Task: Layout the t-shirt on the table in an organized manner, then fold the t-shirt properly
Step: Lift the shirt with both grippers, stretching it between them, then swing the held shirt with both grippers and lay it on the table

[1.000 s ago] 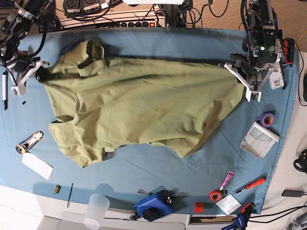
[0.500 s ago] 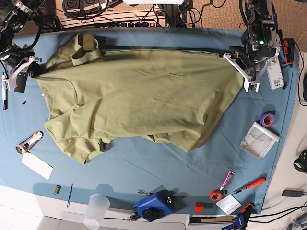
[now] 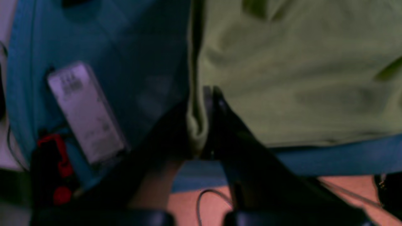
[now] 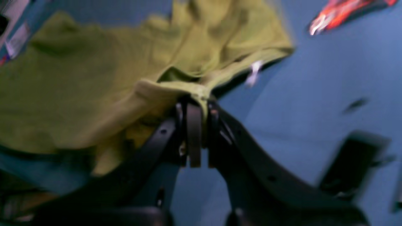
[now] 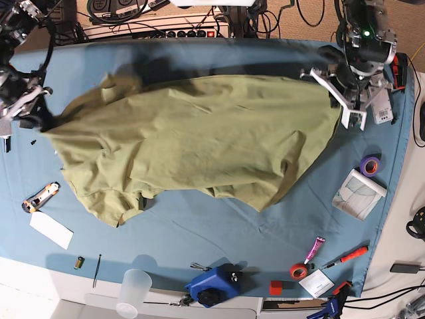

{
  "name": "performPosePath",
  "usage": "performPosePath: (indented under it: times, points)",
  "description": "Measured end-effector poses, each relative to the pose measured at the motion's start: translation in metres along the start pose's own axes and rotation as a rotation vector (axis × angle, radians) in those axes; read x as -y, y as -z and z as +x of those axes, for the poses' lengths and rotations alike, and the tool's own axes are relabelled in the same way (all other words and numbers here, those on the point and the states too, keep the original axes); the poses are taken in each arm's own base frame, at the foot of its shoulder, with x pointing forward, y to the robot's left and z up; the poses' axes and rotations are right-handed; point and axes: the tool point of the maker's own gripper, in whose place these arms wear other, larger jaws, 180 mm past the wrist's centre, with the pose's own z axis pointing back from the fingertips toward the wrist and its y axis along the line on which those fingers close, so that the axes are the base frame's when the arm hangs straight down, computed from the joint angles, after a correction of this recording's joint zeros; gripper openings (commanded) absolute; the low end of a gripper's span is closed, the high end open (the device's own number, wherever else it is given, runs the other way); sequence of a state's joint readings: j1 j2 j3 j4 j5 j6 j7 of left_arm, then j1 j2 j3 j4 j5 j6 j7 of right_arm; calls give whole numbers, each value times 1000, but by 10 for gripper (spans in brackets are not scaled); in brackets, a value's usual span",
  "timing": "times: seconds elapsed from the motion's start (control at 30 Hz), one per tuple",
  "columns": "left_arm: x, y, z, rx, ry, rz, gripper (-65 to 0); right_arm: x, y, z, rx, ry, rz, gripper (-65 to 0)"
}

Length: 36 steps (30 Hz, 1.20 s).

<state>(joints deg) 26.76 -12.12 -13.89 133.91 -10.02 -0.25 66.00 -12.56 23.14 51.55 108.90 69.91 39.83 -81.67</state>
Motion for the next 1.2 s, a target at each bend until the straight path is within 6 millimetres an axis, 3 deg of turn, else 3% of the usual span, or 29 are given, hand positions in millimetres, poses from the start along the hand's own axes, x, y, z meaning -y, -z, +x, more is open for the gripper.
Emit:
performPosePath:
  times: [0.17, 0.43, 0.6, 0.77, 0.9, 1.0, 1.2]
  points:
    - [-24, -4, -13, -35, 17, 105, -650, -13, -32, 44, 110, -172, -88, -650]
    - [-67, -15, -18, -37, -61, 207, -650, -15, -66, 65, 255, -163, -115, -650]
    - [-81, -22, -13, 9, -160, 187, -650, -29, -71, 75, 320, -162, -47, -650]
    - [-74, -30, 26, 228, -292, 45, -650, -35, -59, 71, 292, -166, -10, -650]
    - [-47, -34, 51, 318, -215, -112, -650, -54, -39, 74, 280, -184, 83, -650]
    - [-45, -37, 66, 378, -221, -134, -650, -71, -25, 83, 295, -207, 155, -650]
    - [-53, -48, 102, 546, -227, -117, -650, -61, 11, 79, 176, -285, 51, -650]
